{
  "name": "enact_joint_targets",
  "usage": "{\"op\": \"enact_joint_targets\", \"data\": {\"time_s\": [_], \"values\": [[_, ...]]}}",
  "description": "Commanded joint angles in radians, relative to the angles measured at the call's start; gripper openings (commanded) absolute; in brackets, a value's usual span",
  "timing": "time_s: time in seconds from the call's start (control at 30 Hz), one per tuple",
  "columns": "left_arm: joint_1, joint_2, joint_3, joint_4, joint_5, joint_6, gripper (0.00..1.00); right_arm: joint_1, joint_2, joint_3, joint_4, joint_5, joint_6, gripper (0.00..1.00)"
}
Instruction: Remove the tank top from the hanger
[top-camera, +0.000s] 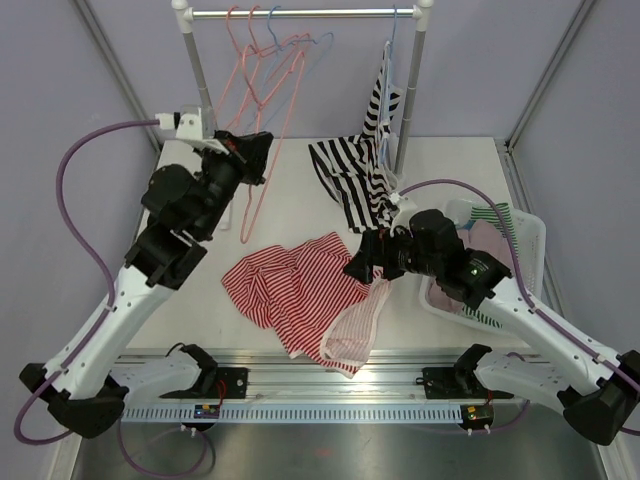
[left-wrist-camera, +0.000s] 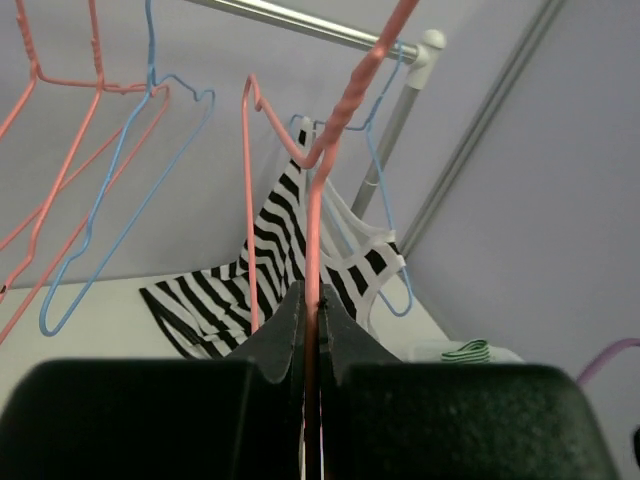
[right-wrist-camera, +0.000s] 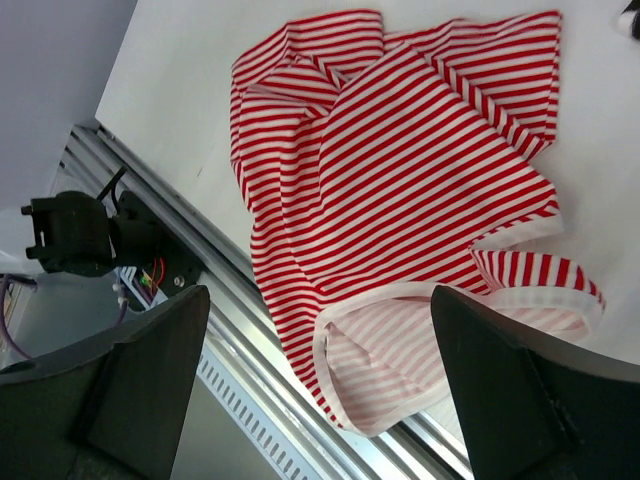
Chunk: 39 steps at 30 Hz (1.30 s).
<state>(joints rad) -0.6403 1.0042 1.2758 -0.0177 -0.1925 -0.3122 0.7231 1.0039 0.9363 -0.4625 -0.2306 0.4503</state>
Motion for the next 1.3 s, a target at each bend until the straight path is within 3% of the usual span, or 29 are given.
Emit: {"op": "enact_joint_targets", "data": {"time_s": [0.0,0.17,0.37,0.67,0.8,0.9,1.03,1.1,1.13,1.23,1.27], "values": [[0.005,0.121,0.183,-0.206,-0.081,-0.007,0.0,0.009,-0.019,0.078,-0.033,0.152,0.001,0.99],[0.067,0.321,0.396,-0.32,-0.033,-0.053,0.0,0.009,-0.071,0.052,-0.031,0.168,0.008,1.0],[0.159,0.603,0.794,-0.441,0.05,-0.076,0.0,0.009,-0.123,0.018,-0.025,0.139,0.016,0.99],[0.26,0.921,1.137,-0.45,0.177,-0.143,0.0,0.009,-0.171,-0.027,-0.002,0.102,0.025,0.99],[0.272,0.968,1.126,-0.344,0.231,-0.194,0.0,0.009,-0.163,-0.047,0.018,0.079,0.018,0.99],[0.272,1.019,1.168,-0.366,0.228,-0.209,0.0,0.009,-0.149,-0.057,0.03,0.063,0.019,1.0],[0.272,0.995,1.081,-0.361,0.225,-0.215,0.0,0.009,-0.125,-0.076,0.058,0.036,0.016,0.99],[0.272,0.944,1.007,-0.35,0.222,-0.212,0.07,0.009,-0.094,-0.077,0.07,0.037,0.014,1.0],[0.272,0.926,0.988,-0.352,0.22,-0.211,0.22,0.01,-0.061,-0.077,0.079,0.04,0.013,1.0],[0.271,0.847,0.921,-0.358,0.229,-0.202,0.46,0.038,0.002,-0.056,0.085,0.077,0.005,0.99],[0.271,0.805,0.904,-0.361,0.235,-0.2,0.59,0.05,0.053,-0.041,0.088,0.091,0.004,0.99]]}}
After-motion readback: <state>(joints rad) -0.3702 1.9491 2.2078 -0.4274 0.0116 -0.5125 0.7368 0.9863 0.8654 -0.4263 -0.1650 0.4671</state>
